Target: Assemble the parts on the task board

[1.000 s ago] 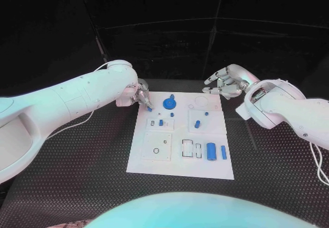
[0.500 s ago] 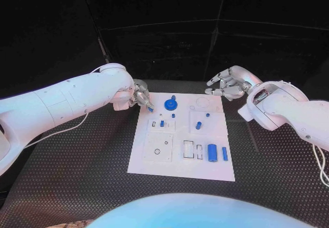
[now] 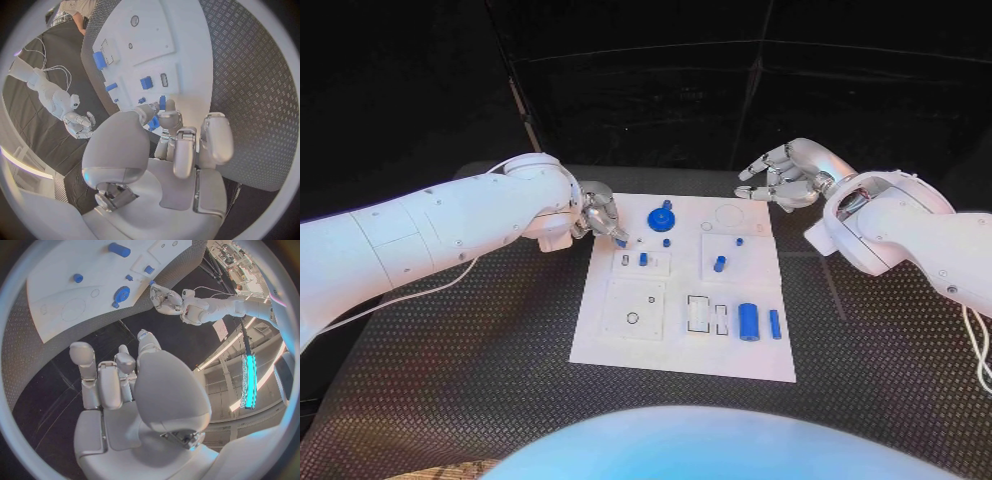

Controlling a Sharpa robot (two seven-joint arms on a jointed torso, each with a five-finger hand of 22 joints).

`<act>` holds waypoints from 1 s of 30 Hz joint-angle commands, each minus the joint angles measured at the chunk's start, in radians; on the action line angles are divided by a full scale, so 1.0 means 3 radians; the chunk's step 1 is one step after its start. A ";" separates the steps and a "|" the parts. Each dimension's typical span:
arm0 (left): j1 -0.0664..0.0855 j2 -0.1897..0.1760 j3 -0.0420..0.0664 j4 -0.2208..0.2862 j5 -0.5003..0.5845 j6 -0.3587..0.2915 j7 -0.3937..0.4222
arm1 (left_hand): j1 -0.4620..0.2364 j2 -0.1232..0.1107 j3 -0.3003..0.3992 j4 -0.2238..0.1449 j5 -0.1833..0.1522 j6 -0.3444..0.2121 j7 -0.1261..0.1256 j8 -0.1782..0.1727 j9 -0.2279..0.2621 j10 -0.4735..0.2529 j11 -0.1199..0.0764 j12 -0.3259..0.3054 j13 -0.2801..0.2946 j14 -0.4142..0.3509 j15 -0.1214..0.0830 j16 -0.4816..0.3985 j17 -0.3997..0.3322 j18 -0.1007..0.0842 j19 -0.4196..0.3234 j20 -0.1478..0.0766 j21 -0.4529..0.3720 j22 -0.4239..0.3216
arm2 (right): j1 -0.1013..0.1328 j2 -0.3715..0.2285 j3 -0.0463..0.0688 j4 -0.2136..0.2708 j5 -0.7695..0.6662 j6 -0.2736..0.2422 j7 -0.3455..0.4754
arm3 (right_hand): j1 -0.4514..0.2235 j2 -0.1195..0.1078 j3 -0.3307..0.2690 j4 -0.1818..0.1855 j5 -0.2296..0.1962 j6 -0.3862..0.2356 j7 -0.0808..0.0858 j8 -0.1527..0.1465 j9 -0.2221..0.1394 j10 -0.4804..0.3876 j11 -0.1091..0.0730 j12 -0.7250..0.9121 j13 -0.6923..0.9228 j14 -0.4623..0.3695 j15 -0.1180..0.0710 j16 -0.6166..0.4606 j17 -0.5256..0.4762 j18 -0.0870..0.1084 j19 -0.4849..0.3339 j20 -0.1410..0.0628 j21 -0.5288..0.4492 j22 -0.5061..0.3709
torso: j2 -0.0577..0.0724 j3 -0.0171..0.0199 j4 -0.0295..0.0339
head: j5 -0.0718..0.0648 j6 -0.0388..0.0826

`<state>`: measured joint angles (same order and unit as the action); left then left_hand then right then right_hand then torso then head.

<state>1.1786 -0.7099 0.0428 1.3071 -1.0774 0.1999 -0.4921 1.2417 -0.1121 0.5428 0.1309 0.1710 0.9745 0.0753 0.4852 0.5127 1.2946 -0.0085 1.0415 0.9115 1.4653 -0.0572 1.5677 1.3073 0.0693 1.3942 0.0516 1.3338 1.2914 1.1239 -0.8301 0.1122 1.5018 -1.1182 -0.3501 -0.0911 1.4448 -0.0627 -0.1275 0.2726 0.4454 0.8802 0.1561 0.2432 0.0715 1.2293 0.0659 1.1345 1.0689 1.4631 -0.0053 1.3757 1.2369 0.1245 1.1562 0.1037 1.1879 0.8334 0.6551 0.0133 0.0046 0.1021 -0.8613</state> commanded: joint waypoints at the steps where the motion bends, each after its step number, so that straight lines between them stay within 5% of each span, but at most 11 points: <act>1: -0.0034 -0.0033 0.0001 0.0095 -0.0070 -0.0205 -0.0013 | -0.0032 0.0010 0.0492 -0.0469 0.0013 0.0003 -0.0024 0.0015 0.0007 0.0030 0.0000 0.0017 0.0002 0.0352 -0.0017 0.0010 0.0878 0.0011 0.0017 -0.0003 0.0020 0.0004 | 0.0006 0.0005 0.0003 0.0000 0.0002 0.0017 0.0029 | -0.0015 0.0022 0.0003 0.0018 0.0022 0.0012 -0.0020 0.0010 -0.0004 0.0001 -0.0009 0.0004 0.0003 0.0129 -0.0023 -0.0017 0.0001 0.0051 0.0006 -0.0019 -0.0010 0.0003 | 0.0000 -0.0002 -0.0003 | 0.0007 0.0000; 11: -0.0103 -0.0095 -0.0002 0.0252 -0.0293 -0.0242 -0.0033 | -0.0039 0.0004 0.0505 -0.0475 0.0017 0.0004 -0.0025 0.0022 0.0011 0.0036 -0.0002 0.0020 0.0004 0.0352 -0.0019 0.0010 0.0878 0.0009 0.0021 -0.0005 0.0025 0.0010 | 0.0006 0.0011 0.0002 -0.0007 0.0002 0.0020 0.0032 | -0.0015 0.0022 0.0003 0.0018 0.0022 0.0012 -0.0020 0.0010 -0.0004 0.0001 -0.0009 0.0004 0.0003 0.0129 -0.0023 -0.0017 0.0001 0.0051 0.0006 -0.0019 -0.0010 0.0003 | 0.0002 -0.0001 -0.0005 | 0.0011 -0.0005; 30: -0.0151 -0.0091 -0.0005 0.0270 -0.0368 -0.0118 -0.0064 | -0.0046 -0.0002 0.0517 -0.0481 0.0018 0.0004 -0.0027 0.0028 0.0015 0.0037 -0.0003 0.0014 -0.0004 0.0352 -0.0021 0.0010 0.0878 0.0010 0.0020 -0.0007 0.0023 0.0009 | 0.0005 0.0015 0.0002 -0.0011 0.0003 0.0025 0.0035 | -0.0014 0.0023 0.0002 0.0020 0.0029 0.0012 -0.0021 0.0012 -0.0004 0.0000 -0.0010 0.0003 0.0001 0.0129 -0.0023 -0.0018 0.0000 0.0051 0.0005 -0.0019 -0.0013 0.0000 | 0.0006 -0.0004 -0.0005 | 0.0006 -0.0032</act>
<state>1.1337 -0.7391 0.0410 1.3877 -1.1736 0.1481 -0.5051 1.2263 -0.1223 0.5663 0.1129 0.1701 0.9739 0.0753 0.4891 0.5156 1.3011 -0.0086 1.0415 0.9112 1.4653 -0.0572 1.5677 1.3073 0.0692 1.3941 0.0516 1.3380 1.2935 1.1238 -0.8267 0.1121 1.4974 -1.1178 -0.3473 -0.0894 1.4448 -0.0627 -0.1275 0.2726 0.4510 0.8802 0.1561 0.2431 0.0715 1.2292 0.0660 1.1345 1.0687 1.4631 -0.0054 1.3758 1.2367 0.1245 1.1563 0.1037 1.1879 0.8333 0.6568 0.0124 0.0030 0.1048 -0.8695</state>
